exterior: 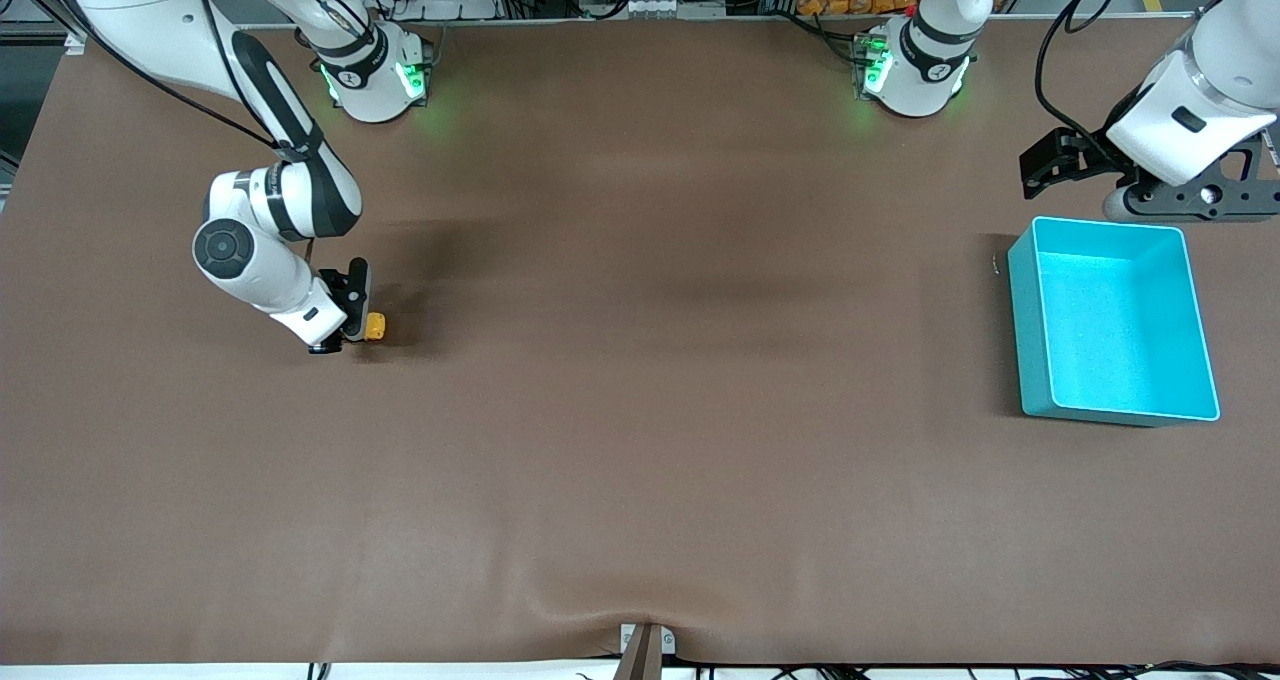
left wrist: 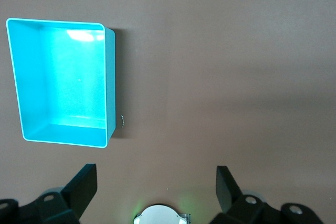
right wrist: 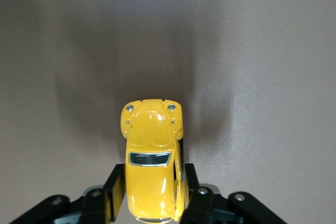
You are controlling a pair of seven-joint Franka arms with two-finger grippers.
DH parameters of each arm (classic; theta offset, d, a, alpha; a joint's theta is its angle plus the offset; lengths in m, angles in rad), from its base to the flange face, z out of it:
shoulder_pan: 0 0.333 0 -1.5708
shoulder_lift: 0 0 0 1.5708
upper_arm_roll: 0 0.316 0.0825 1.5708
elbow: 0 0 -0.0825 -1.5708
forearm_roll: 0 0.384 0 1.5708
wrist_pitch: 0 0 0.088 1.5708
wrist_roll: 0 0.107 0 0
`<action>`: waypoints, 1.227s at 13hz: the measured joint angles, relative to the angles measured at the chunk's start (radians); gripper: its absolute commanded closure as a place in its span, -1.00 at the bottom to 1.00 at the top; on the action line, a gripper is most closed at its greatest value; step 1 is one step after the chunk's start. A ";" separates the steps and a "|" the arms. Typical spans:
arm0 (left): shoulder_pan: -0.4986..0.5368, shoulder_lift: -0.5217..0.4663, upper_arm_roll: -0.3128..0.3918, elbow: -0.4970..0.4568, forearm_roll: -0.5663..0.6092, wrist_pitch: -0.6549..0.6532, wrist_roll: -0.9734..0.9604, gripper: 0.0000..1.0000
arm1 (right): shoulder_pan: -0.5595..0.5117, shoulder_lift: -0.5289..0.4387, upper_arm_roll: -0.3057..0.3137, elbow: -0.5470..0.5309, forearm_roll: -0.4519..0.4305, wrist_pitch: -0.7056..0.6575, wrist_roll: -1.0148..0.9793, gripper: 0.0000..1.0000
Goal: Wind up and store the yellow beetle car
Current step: 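Close the right gripper on the yellow car, pressing it onto the table, then drag the car backward along the table with the right gripper to wind it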
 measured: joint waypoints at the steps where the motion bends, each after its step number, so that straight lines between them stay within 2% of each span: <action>1: 0.000 0.000 0.000 0.000 0.000 0.000 0.000 -1.00 | 0.002 -0.001 0.000 0.000 0.000 -0.002 0.000 0.38; 9: 0.001 0.031 0.001 0.001 0.000 0.000 0.000 -1.00 | -0.005 0.000 -0.003 0.000 0.000 0.002 -0.041 0.44; 16: 0.003 0.031 0.004 0.020 0.000 0.000 0.000 -1.00 | -0.077 0.002 -0.007 0.001 0.000 0.010 -0.094 0.44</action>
